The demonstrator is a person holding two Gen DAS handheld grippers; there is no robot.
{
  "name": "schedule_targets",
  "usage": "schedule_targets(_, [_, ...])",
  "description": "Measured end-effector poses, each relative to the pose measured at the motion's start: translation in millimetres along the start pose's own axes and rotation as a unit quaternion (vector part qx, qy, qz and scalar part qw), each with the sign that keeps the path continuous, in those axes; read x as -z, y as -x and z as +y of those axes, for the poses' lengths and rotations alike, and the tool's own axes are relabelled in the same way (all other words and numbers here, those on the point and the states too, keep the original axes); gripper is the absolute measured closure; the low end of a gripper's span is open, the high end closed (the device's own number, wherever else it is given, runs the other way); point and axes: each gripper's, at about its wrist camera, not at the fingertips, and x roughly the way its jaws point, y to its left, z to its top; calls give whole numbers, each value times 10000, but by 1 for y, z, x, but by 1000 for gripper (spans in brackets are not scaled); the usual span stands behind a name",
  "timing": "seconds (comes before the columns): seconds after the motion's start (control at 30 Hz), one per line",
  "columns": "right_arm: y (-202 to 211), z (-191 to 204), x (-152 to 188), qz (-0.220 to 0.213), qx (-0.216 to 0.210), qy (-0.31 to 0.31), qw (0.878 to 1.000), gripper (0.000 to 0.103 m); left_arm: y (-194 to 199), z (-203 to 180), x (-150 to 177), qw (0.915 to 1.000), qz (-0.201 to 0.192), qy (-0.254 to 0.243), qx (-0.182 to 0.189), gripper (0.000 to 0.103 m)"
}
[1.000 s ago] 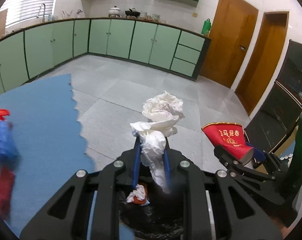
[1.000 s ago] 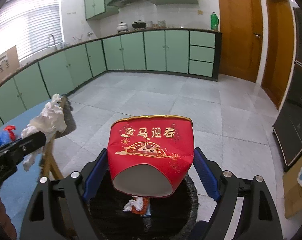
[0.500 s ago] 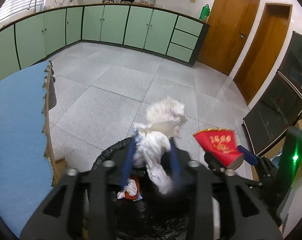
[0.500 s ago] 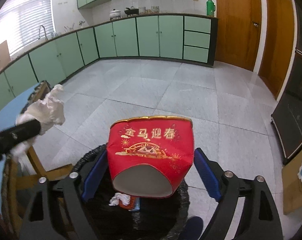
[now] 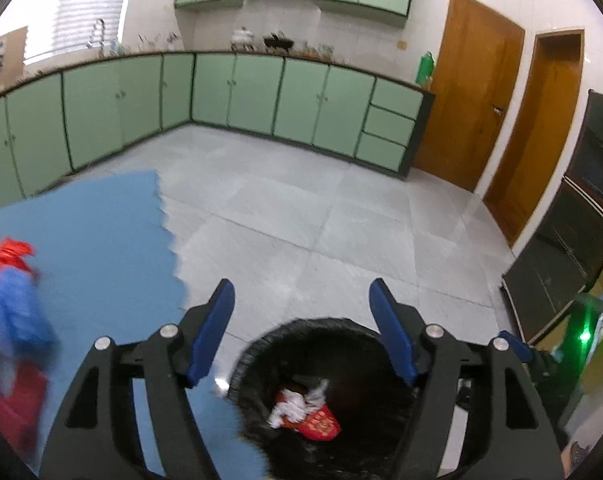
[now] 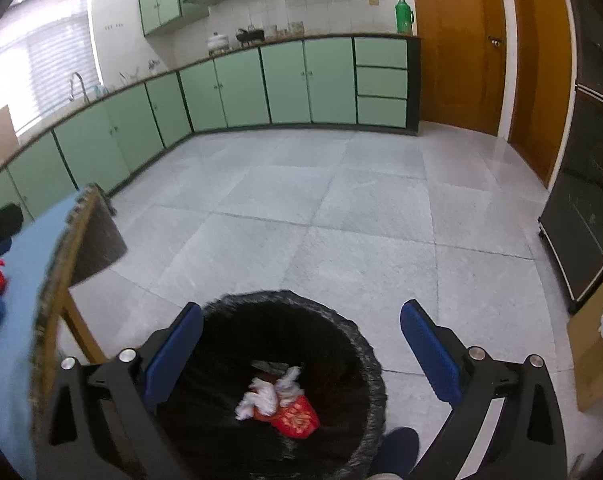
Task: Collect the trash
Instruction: 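Move both open tools back over the trash on the blue mat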
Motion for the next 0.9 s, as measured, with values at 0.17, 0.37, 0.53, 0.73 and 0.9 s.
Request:
schedule_targets(0.17, [34, 37, -11, -266, -315, 92, 9991, 6, 45, 29, -2, 9991, -263, 28, -333, 35])
schedule_targets(0.37, [63, 100, -13, -463, -829, 366, 9948, 6, 97, 83, 0, 9942, -463, 275, -926, 35])
schedule_targets(0.53, [74, 156, -5, -495, -1210, 600, 9896, 6, 138, 142, 9, 9847, -579, 480, -1569, 34])
schedule_targets(0.73, [83, 223, 6, -541, -1543, 988, 9816, 6, 171, 205, 16, 9721, -610, 751, -2136, 34])
schedule_targets(0.9, [86, 263, 16, -583, -1793, 1195, 9748, 6, 191, 240, 25, 9634, -615, 882, -2456, 34])
